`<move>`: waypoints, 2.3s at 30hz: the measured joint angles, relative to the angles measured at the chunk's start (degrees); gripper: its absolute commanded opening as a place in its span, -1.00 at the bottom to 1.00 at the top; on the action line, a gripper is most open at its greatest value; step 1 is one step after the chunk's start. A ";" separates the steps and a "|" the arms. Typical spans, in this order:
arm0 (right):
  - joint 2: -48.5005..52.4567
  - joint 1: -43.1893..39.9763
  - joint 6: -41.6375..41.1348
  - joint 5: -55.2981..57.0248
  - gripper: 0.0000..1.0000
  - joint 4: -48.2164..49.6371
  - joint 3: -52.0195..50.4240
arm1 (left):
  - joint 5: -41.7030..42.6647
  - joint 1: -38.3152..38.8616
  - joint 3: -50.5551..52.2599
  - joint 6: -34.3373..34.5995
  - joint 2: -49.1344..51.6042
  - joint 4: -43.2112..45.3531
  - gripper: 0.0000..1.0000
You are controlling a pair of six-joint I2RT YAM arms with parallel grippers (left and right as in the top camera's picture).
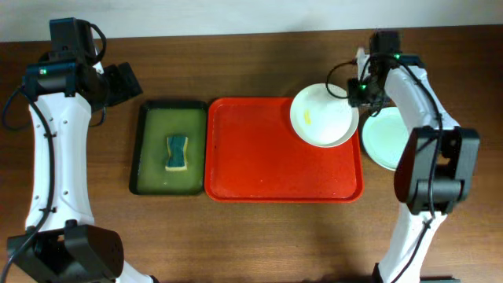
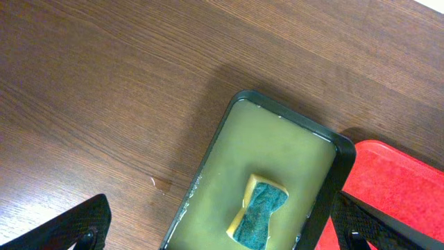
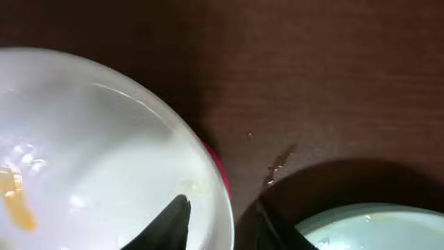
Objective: Clean dirty plates on tray and stack at the side
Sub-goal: 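Drag the other white plate from the right onto the red tray center, then grasp the sponge with the left gripper and lift it from the black tray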
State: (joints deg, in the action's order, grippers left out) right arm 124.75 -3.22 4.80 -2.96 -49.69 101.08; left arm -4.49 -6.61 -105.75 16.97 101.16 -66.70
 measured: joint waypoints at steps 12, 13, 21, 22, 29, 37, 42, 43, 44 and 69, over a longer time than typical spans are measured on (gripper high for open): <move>0.17 0.00 -2.43 0.11 -0.92 -2.60 -3.61 | 0.00 0.00 0.00 0.00 0.00 0.00 0.99; 0.17 0.00 -3.10 -0.42 -0.92 -2.93 -3.61 | 0.00 0.00 0.00 0.02 0.00 0.00 0.99; 0.17 10.97 -5.84 -10.12 -0.91 -14.12 -3.72 | 0.00 0.00 0.00 0.00 0.00 0.02 0.99; 0.17 13.68 -7.89 -10.05 -0.91 -17.05 -3.80 | 0.00 0.00 0.00 0.02 0.00 0.02 0.99; 0.17 17.29 -16.76 -10.58 -0.03 -22.45 -3.82 | 0.00 0.00 0.00 0.00 0.00 0.00 0.99; 0.17 0.55 -15.41 -28.46 -0.48 -24.33 -3.82 | 0.00 0.00 0.00 0.02 0.00 0.02 0.99; 0.17 9.81 -10.95 -23.78 -0.44 -23.45 -4.33 | 0.00 0.00 0.00 0.02 0.00 0.02 0.99; 0.20 11.34 -11.72 -21.70 -0.46 -22.25 -4.57 | 0.00 0.00 0.00 0.02 0.00 0.00 0.99; 0.20 13.25 -13.90 -17.62 -0.46 -21.11 -5.01 | 0.00 0.00 0.00 0.00 0.00 0.02 0.99; 0.20 16.28 -34.38 -14.73 -0.92 -17.46 -8.33 | 11.69 4.22 4.63 -6.19 -0.02 -6.29 0.99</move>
State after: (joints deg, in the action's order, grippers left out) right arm 124.95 13.06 -29.58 -17.69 -67.16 92.75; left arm 7.20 -2.39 -101.12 10.79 101.14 -72.99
